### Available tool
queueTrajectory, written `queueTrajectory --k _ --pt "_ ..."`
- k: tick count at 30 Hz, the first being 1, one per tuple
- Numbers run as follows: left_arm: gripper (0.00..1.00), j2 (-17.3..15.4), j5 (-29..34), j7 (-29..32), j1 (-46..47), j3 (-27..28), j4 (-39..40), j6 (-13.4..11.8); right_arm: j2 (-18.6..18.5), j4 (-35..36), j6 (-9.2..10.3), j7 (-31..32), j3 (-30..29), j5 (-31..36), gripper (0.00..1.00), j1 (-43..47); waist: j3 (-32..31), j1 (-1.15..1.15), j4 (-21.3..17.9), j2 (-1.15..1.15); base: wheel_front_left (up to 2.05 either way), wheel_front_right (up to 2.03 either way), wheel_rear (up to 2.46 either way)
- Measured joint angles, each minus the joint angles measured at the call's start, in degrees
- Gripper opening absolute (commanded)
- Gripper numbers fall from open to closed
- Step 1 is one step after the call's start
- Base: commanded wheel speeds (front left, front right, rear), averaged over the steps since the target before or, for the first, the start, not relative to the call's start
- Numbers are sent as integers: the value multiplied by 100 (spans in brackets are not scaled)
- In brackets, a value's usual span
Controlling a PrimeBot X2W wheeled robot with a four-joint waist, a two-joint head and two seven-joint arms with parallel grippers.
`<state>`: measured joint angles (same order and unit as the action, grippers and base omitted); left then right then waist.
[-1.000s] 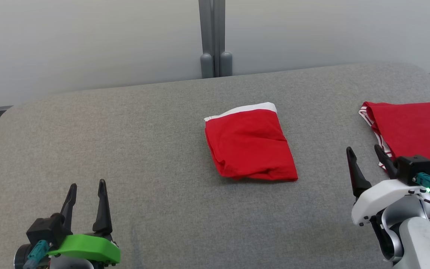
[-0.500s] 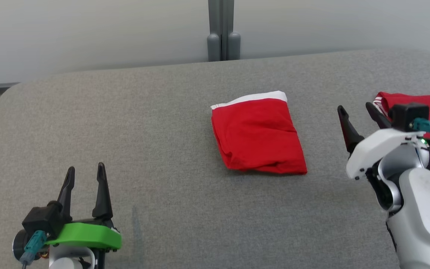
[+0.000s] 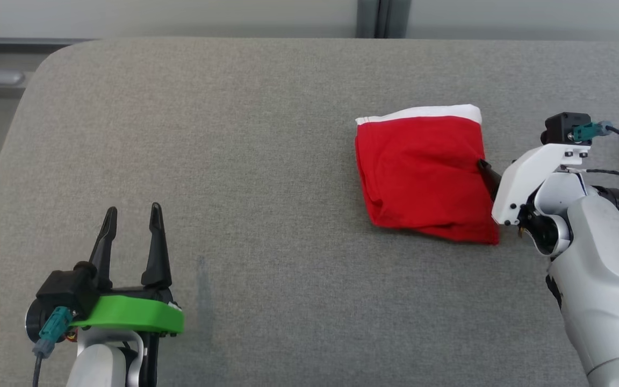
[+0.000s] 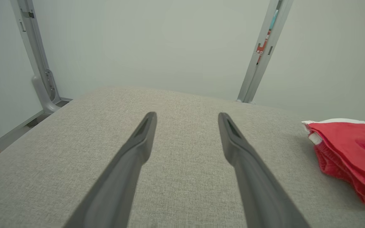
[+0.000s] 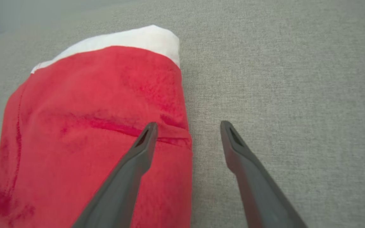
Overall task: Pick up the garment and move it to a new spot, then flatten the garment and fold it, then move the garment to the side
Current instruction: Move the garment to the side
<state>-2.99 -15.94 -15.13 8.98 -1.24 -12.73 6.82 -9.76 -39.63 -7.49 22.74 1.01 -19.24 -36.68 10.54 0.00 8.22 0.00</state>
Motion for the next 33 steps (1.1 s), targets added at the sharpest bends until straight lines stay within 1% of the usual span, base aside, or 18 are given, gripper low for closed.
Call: queueTrajectory --k 6,10,11,12,18,22,25,27,30,33 --pt "100 3 -8 0 53 -25 40 18 -8 -723 0 2 143 80 100 -219 264 0 222 0 0 0 0" --pt "100 4 -91 0 87 -78 35 15 -33 -944 1 -13 409 48 100 -367 354 0 308 0 0 0 0" --pt "100 5 -109 0 99 -89 33 10 -53 -976 3 -8 531 15 40 -387 359 0 308 0 0 0 0" --pt "100 7 -111 0 102 -94 32 -1 -73 -990 2 -8 609 -4 1 -405 358 0 302 0 0 0 0" --pt "100 11 -105 0 98 -4 74 -21 -313 -824 -9 38 1385 -145 0 -531 295 0 110 0 0 0 0" --pt "100 12 -57 0 90 118 142 -20 -769 -447 -5 143 1836 -342 0 -774 229 0 -153 0 0 0 0" --pt "100 13 -59 0 66 189 218 -21 -1051 -54 -5 352 2164 -619 0 -1002 183 0 -389 0 0 0 0" --pt "100 13 -60 0 35 203 256 -25 -1322 190 -7 520 2370 -768 0 -1131 159 0 -574 0 0 0 0" --pt "100 14 -57 0 26 183 282 -26 -1817 430 -5 619 2494 -872 0 -1290 144 0 -839 0 0 0 0" --pt "100 16 -43 0 43 122 281 -25 -2140 534 -5 525 2458 -939 0 -1334 153 0 -1084 0 0 0 0"
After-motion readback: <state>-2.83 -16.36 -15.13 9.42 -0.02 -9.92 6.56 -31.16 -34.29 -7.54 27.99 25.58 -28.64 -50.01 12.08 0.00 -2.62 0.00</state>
